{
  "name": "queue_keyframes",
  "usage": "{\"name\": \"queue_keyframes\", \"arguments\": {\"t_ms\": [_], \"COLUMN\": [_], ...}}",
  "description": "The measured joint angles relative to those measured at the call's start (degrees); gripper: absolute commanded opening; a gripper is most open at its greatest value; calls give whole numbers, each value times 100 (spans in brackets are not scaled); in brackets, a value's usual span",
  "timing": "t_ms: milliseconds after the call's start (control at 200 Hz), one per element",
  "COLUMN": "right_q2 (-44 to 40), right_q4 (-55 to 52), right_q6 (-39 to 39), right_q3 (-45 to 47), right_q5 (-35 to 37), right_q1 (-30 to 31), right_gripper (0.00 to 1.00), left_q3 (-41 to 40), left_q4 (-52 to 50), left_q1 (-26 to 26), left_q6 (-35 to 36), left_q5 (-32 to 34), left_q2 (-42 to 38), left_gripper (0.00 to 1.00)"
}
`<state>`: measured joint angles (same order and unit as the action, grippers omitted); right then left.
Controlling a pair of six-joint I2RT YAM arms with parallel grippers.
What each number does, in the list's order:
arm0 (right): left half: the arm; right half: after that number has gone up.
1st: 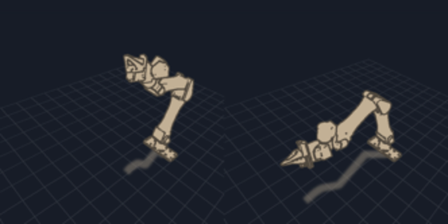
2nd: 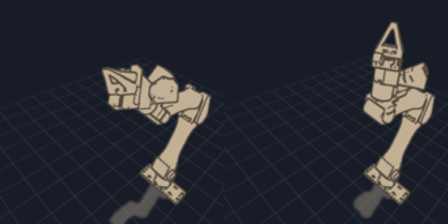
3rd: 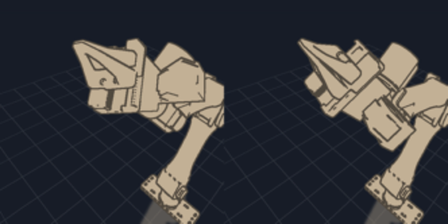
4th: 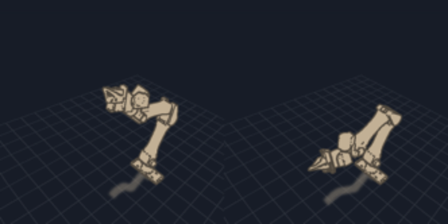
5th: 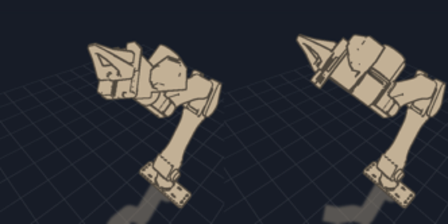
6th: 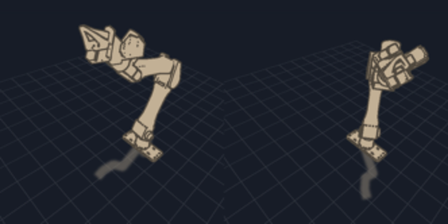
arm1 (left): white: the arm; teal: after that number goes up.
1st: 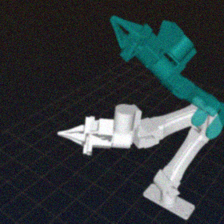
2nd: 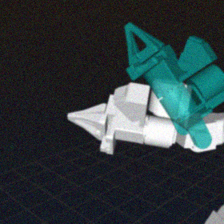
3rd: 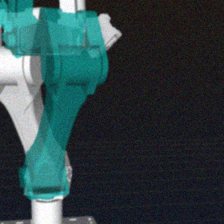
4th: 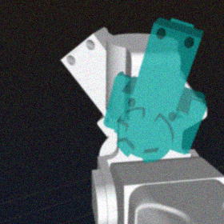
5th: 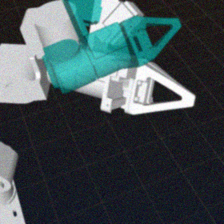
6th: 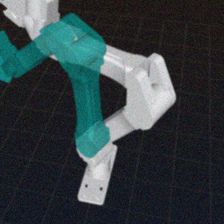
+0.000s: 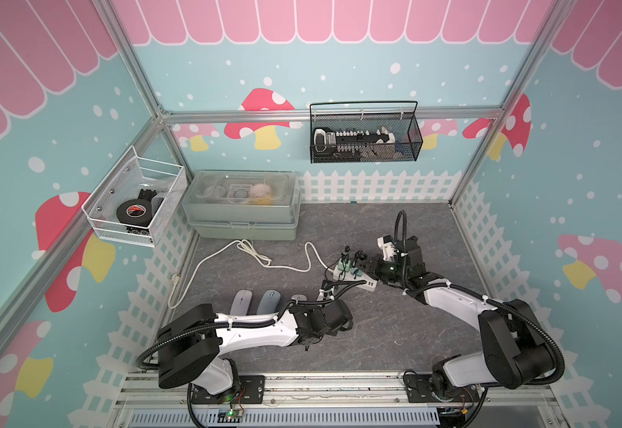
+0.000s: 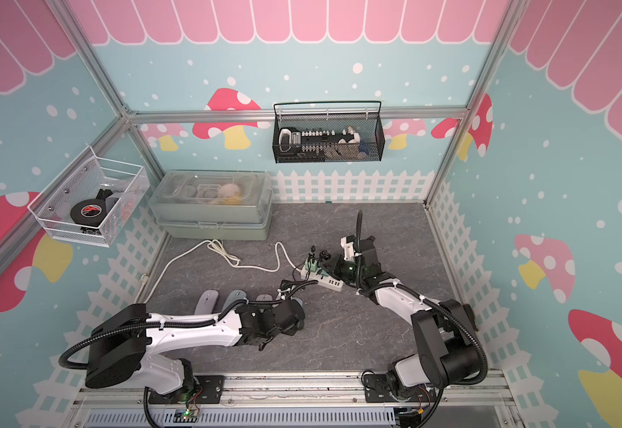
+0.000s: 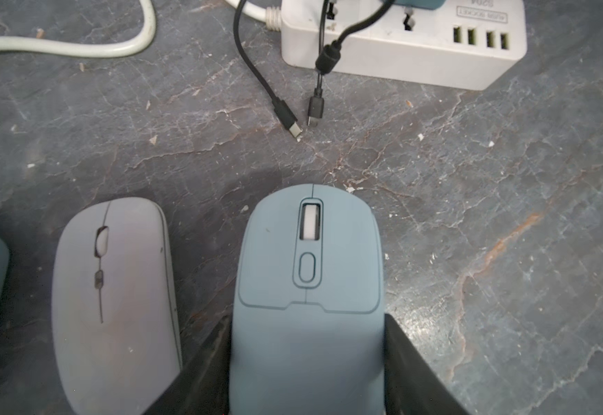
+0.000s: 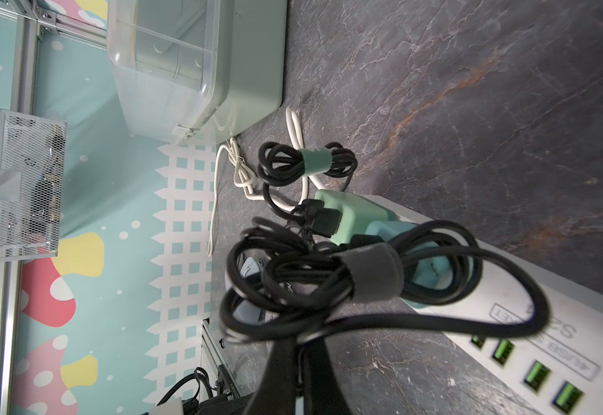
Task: Unplug the wireless mouse
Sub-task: Place the mouse at the center of the board.
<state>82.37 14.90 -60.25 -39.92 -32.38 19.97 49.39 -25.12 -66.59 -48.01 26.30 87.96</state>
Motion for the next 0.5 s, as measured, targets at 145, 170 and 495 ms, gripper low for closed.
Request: {"name": "queue_keyframes", "arguments": {"t_ms": [145,170,495], "right_q2": [0,0,17], "right_q4": [15,15,125], "right_q6": [0,0,-4], "right_q3": [15,15,17], "right_q5": [-50,-61,-162], "right_q1": [0,0,0], "right_gripper": [0,0,0], "left_q3": [105,111,315], "left_q4": [-352,-400,-592], "left_q1": [-35,-35,-35], "left_q6": [-485,-546,-752], "left_q5": [197,221,234], "left_q2": [94,105,435], "left_gripper": [45,45,46]}}
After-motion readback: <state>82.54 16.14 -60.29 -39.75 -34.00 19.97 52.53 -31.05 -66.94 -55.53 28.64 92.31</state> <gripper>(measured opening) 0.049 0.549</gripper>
